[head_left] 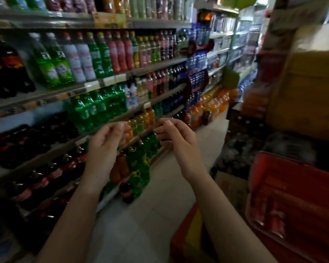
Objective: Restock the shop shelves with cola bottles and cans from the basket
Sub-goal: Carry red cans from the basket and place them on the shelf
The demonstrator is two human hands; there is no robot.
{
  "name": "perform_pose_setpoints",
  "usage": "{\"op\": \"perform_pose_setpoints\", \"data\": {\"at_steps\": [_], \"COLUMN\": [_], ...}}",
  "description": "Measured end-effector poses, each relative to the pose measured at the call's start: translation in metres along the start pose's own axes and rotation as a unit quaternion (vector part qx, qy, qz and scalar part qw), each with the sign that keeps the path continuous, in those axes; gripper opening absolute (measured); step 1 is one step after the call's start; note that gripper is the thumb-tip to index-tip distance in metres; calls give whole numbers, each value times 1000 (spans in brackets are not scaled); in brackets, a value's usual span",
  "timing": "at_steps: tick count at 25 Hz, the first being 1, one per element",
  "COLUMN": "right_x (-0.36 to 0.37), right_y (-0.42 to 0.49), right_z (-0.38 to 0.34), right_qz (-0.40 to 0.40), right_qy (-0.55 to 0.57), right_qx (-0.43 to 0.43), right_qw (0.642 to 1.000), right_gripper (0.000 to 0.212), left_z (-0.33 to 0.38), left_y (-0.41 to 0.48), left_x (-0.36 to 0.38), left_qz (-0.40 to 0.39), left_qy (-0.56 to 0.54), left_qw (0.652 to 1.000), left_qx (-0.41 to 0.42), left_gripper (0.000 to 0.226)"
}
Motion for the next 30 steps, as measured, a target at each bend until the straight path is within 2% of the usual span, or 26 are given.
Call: {"op": "perform_pose_setpoints", "data": {"at_steps": [4,9,14,17,20,24,30], "right_x": [-104,-257,-362,-413,-445,-465,-487], "right_y": [-41,-88,-111,-110,-102,-89,-123], "right_z": [-3,-1,23,37,56,100,200], "right_qz": [38,141,233,286,324,329,301], "right_qy": [-15,-36,-74,-97,-116,-168,-230], "right_qx": [15,50,99,120,143,173,335], "right_qw": [999,988,965,946,928,913,863], "right_gripper": [25,29,24,26,28,20,24], "left_z": [1,-19,-57,-82,-111,-165,-239], "left_y": [-45,-108,-145,-144,-136,-129,-157], "left_x": [112,275,394,455,494,518,499], "left_qz": [-33,-138,-236,-308,-343,-365,-347], "left_qy": [-4,-44,-91,-64,-20,65,153], "left_qw": [999,987,950,926,918,910,887], "left_qx": [-4,-70,-185,-207,-197,-186,-264], "left_gripper": [24,28,26,32,28,29,48]}}
Point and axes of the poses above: each hand's wrist, its own y-axis towards the middle knuckle, its own x-axis out of the palm, z = x × y, the point moved 8 cm from there along y, towards the middle knuckle, and after that the axes turned 3 degrees about -y, right-handed, at the moved point
